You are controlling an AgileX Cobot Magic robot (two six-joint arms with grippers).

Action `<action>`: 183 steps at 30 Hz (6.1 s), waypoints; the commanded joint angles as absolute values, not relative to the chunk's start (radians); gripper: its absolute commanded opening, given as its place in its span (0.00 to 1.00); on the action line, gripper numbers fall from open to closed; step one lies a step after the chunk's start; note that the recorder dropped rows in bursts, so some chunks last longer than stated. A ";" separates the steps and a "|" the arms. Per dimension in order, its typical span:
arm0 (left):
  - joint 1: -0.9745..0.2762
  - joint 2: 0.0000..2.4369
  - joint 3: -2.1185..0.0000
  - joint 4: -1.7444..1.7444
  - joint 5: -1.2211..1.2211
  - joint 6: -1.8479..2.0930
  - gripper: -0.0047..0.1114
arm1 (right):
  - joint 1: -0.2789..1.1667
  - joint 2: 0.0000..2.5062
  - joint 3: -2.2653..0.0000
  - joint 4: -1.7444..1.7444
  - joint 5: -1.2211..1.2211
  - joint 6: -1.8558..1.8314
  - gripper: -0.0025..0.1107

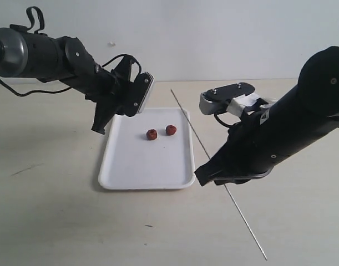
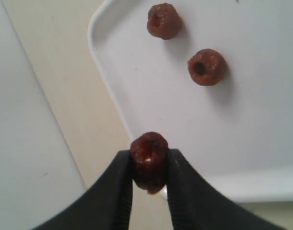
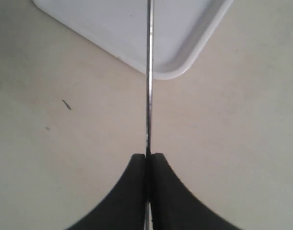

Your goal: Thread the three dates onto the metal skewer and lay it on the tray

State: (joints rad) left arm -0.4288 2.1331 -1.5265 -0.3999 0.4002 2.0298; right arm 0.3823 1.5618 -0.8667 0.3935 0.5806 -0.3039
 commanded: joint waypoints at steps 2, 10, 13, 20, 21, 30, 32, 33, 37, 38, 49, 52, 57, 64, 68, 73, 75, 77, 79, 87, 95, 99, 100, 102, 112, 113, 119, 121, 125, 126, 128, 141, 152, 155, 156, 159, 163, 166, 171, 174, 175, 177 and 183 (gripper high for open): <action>-0.432 2.096 -1.526 -0.354 0.478 2.007 0.25 | 0.384 1.645 -0.864 0.713 0.620 -0.653 0.02; -0.432 2.070 -1.526 -0.273 0.504 1.982 0.25 | 0.335 1.757 -0.866 0.990 0.791 -0.949 0.02; -0.432 2.068 -1.526 -0.265 0.518 1.982 0.25 | 0.259 1.763 -0.870 1.010 0.841 -0.964 0.02; -0.432 2.068 -1.526 -0.246 0.548 1.982 0.25 | 0.140 1.763 -1.028 0.833 0.988 -0.766 0.02; -0.432 2.068 -1.526 -0.246 0.548 1.982 0.25 | 0.140 1.763 -1.071 0.722 0.990 -0.641 0.02; -0.432 2.068 -1.526 -0.219 0.550 1.982 0.25 | 0.197 1.856 -1.389 0.252 1.221 -0.185 0.02; -0.432 2.068 -1.526 -0.207 0.554 1.982 0.25 | 0.197 1.873 -1.425 0.262 1.221 -0.181 0.02; -0.432 2.068 -1.526 -0.196 0.554 1.982 0.25 | 0.197 1.881 -1.439 0.270 1.221 -0.183 0.02; -0.432 2.068 -1.526 -0.187 0.554 1.980 0.25 | 0.197 1.928 -1.473 0.354 1.221 -0.253 0.02; -0.432 2.068 -1.526 -0.187 0.552 1.980 0.25 | 0.197 1.942 -1.473 0.406 1.221 -0.293 0.02; -0.438 2.068 -1.526 -0.187 0.548 1.986 0.25 | 0.197 2.124 -1.530 0.592 1.221 -0.431 0.02; -0.449 2.068 -1.526 -0.187 0.546 2.018 0.25 | 0.197 2.141 -1.555 0.631 1.221 -0.474 0.02; -0.456 2.068 -1.526 -0.187 0.544 2.038 0.25 | 0.197 2.167 -1.583 0.636 1.221 -0.496 0.02; -0.456 2.068 -1.526 -0.187 0.525 2.053 0.25 | 0.197 2.162 -1.581 0.641 1.221 -0.504 0.02; -0.453 2.068 -1.526 -0.186 0.483 2.097 0.25 | 0.197 2.142 -1.576 0.651 1.221 -0.504 0.02; -0.453 2.070 -1.526 -0.186 0.428 2.097 0.25 | 0.197 2.126 -1.544 0.678 1.221 -0.531 0.02; -0.453 2.070 -1.526 -0.186 0.428 2.097 0.25 | 0.197 2.126 -1.541 0.686 1.221 -0.533 0.02; -0.453 2.070 -1.526 -0.186 0.428 2.097 0.25 | 0.197 2.126 -1.541 0.714 1.221 -0.537 0.02; -0.453 2.070 -1.526 -0.186 0.428 2.097 0.25 | 0.197 2.126 -1.541 0.716 1.221 -0.539 0.02; -0.453 2.070 -1.526 -0.186 0.417 2.097 0.25 | 0.259 2.126 -1.541 0.727 1.221 -0.553 0.02; -0.451 2.070 -1.526 -0.186 0.440 2.086 0.25 | 0.254 2.118 -1.543 0.674 1.221 -0.550 0.02; -0.451 2.070 -1.526 -0.186 0.462 2.086 0.25 | 0.228 2.117 -1.543 0.678 1.221 -0.550 0.02; -0.451 2.070 -1.526 -0.186 0.465 2.086 0.25 | 0.226 2.117 -1.543 0.683 1.221 -0.550 0.02; -0.453 2.070 -1.526 -0.186 0.465 2.086 0.25 | 0.226 2.117 -1.543 0.683 1.221 -0.550 0.02; -0.453 2.070 -1.526 -0.186 0.487 2.086 0.25 | 0.226 2.117 -1.543 0.685 1.221 -0.553 0.02; -0.453 2.070 -1.526 -0.186 0.490 2.086 0.25 | 0.226 2.117 -1.543 0.685 1.221 -0.553 0.02; -0.462 2.070 -1.526 -0.186 0.489 2.088 0.25 | 0.226 2.120 -1.543 0.682 1.221 -0.553 0.02; -0.466 2.070 -1.526 -0.186 0.489 2.089 0.25 | 0.226 2.124 -1.543 0.681 1.221 -0.553 0.02; -0.466 2.070 -1.526 -0.186 0.489 2.089 0.25 | 0.226 2.135 -1.543 0.681 1.221 -0.548 0.02; -0.466 2.070 -1.526 -0.186 0.489 2.089 0.25 | 0.226 2.137 -1.543 0.681 1.221 -0.548 0.02; -0.466 2.070 -1.526 -0.186 0.489 2.089 0.25 | 0.226 2.141 -1.543 0.681 1.221 -0.548 0.02; -0.466 2.070 -1.526 -0.186 0.504 2.089 0.25 | 0.226 2.145 -1.543 0.676 1.214 -0.548 0.02; -0.499 2.070 -1.526 -0.186 0.507 2.089 0.25 | 0.226 2.145 -1.543 0.682 1.193 -0.546 0.02; -0.508 2.070 -1.526 -0.186 0.505 2.089 0.25 | 0.226 2.145 -1.543 0.682 1.195 -0.542 0.02; -0.510 2.070 -1.526 -0.186 0.505 2.089 0.25 | 0.226 2.145 -1.543 0.682 1.195 -0.538 0.02; -0.513 2.068 -1.526 -0.186 0.505 2.089 0.25 | 0.226 2.145 -1.543 0.682 1.185 -0.538 0.02; -0.520 2.066 -1.526 -0.186 0.507 2.089 0.25 | 0.226 2.145 -1.543 0.682 1.163 -0.534 0.02; -0.529 2.066 -1.526 -0.186 0.507 2.089 0.25 | 0.226 2.145 -1.543 0.682 1.159 -0.534 0.02; -0.544 2.066 -1.526 -0.186 0.520 2.089 0.25 | 0.226 2.145 -1.543 0.687 1.135 -0.530 0.02; -0.548 2.066 -1.526 -0.186 0.532 2.088 0.25 | 0.226 2.145 -1.543 0.717 1.118 -0.530 0.02; -0.548 2.066 -1.526 -0.187 0.535 2.088 0.25 | 0.226 2.145 -1.543 0.727 1.115 -0.535 0.02; -0.548 2.066 -1.526 -0.189 0.540 2.088 0.25 | 0.226 2.145 -1.543 0.735 1.108 -0.542 0.02; -0.548 2.066 -1.526 -0.189 0.557 2.088 0.25 | 0.226 2.145 -1.543 0.733 1.089 -0.542 0.02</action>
State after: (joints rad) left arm -0.5415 2.0779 -1.5265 -0.1784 0.5385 2.0944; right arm 0.2307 2.1469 -1.5436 0.7150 1.1150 -0.5288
